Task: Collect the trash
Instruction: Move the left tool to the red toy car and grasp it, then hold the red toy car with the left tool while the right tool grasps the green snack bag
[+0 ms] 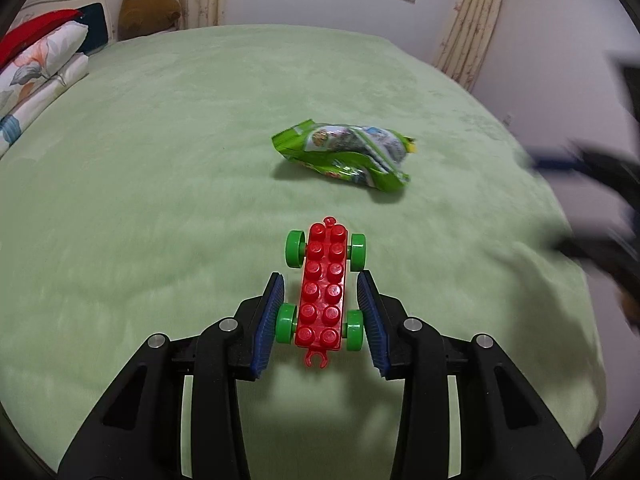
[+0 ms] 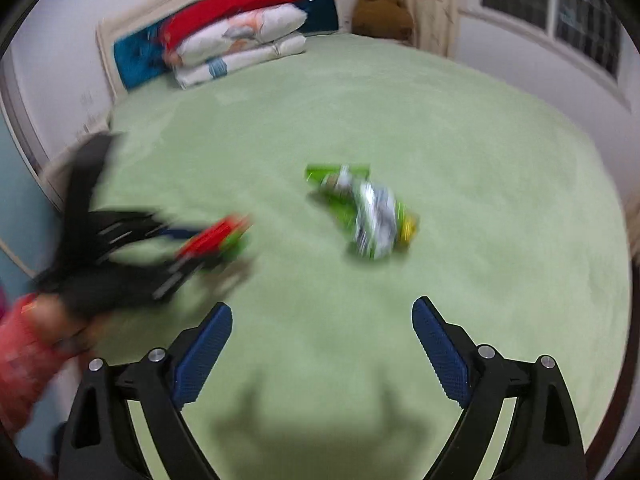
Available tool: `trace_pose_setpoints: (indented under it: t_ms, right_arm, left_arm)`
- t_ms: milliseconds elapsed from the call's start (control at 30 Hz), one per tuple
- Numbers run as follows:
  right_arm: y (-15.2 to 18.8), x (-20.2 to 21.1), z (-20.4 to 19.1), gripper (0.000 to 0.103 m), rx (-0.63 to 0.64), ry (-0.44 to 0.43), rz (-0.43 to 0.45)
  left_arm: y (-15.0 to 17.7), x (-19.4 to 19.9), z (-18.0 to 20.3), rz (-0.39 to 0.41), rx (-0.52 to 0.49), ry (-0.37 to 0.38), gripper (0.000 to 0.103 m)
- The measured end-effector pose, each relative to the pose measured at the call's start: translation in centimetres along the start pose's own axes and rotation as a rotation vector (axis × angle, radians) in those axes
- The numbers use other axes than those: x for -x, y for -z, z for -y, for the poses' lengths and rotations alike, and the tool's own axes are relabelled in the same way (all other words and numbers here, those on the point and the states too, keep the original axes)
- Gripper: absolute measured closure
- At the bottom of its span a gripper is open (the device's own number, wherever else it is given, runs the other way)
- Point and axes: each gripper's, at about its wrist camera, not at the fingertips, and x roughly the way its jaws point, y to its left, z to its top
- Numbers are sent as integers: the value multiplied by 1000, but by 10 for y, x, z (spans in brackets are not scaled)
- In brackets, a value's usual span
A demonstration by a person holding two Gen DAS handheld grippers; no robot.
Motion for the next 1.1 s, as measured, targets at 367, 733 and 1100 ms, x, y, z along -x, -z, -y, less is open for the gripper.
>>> trace_pose_setpoints:
  t_ms: [367, 733, 1100]
  right_arm:
    - [-76, -139, 14, 10, 119, 247, -168]
    - [-63, -112, 6, 76, 79, 304, -103]
    - [4, 65, -42, 76, 48, 217, 36]
  left_arm:
    - [29, 11, -15, -3, 100, 60, 65]
    - [35, 26, -10, -3, 126, 45, 65]
    - [56, 111, 48, 43, 96, 39, 65]
